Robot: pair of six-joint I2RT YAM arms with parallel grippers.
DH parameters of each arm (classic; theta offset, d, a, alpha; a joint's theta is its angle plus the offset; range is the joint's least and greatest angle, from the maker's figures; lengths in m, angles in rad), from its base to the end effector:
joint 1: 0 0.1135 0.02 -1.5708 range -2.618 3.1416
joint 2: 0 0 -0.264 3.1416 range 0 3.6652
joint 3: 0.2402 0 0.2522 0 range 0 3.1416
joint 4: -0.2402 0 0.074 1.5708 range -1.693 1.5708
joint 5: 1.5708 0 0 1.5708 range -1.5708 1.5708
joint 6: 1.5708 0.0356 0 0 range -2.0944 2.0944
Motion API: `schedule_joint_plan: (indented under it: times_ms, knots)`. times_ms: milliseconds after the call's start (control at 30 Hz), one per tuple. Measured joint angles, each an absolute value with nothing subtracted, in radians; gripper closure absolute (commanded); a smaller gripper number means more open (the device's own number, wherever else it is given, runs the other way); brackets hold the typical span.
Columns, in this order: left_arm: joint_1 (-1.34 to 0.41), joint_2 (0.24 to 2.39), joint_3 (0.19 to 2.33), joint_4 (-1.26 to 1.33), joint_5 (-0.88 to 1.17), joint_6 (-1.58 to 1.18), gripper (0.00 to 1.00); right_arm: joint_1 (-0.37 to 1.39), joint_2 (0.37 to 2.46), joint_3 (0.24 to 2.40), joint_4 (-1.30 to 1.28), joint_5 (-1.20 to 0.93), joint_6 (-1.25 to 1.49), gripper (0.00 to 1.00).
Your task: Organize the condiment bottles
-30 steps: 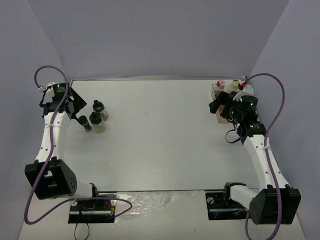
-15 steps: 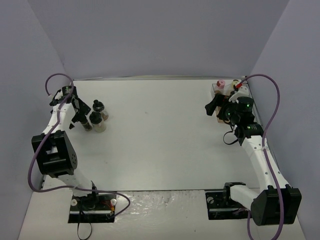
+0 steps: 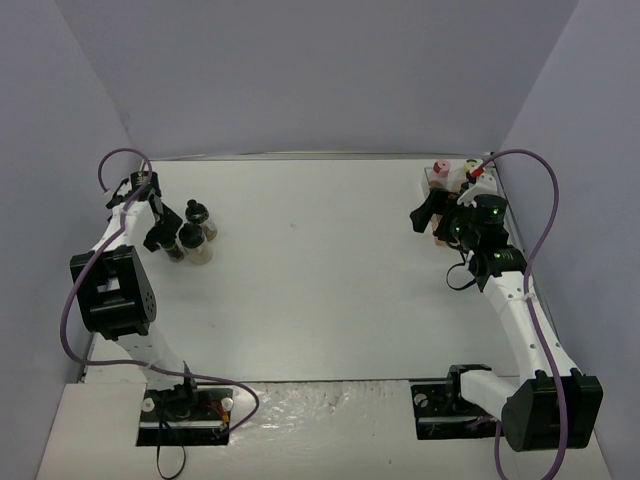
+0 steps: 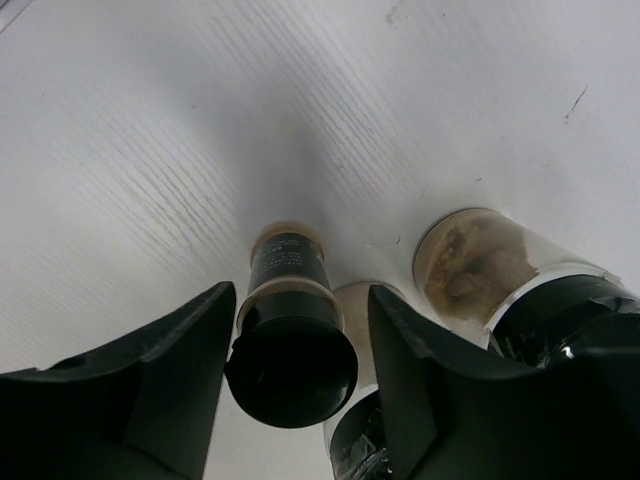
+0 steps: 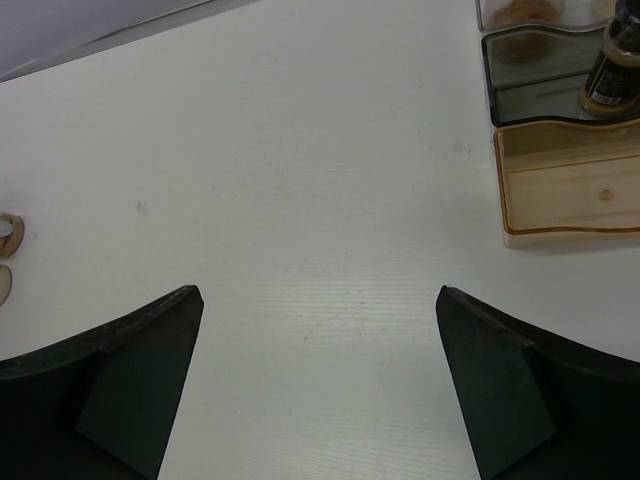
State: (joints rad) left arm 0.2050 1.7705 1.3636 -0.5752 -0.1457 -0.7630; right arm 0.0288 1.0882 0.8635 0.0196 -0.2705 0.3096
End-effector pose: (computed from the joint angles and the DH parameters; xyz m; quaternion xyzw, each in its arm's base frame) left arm 0.3727 0.0828 0.2396 -0.4628 0.8350 -0.0127 0.2973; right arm 0.2553 0.0169 0.3292 0.0233 0.7730 0.2084 0.5987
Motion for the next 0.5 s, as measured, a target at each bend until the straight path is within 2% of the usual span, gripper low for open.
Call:
schedule_joint_plan:
  times_ms: [300, 500]
  knots:
    - [0.205, 1.779, 1.364, -0.571, -0.139, -0.766, 0.81, 0.029, 1.088, 0.862, 0.022, -0.27, 0.309, 0.0]
    - [0.206, 1.769, 1.369, -0.596, -0.145, -0.729, 0.89, 0.033, 1.088, 0.858, 0.026, -0.27, 0.309, 0.0]
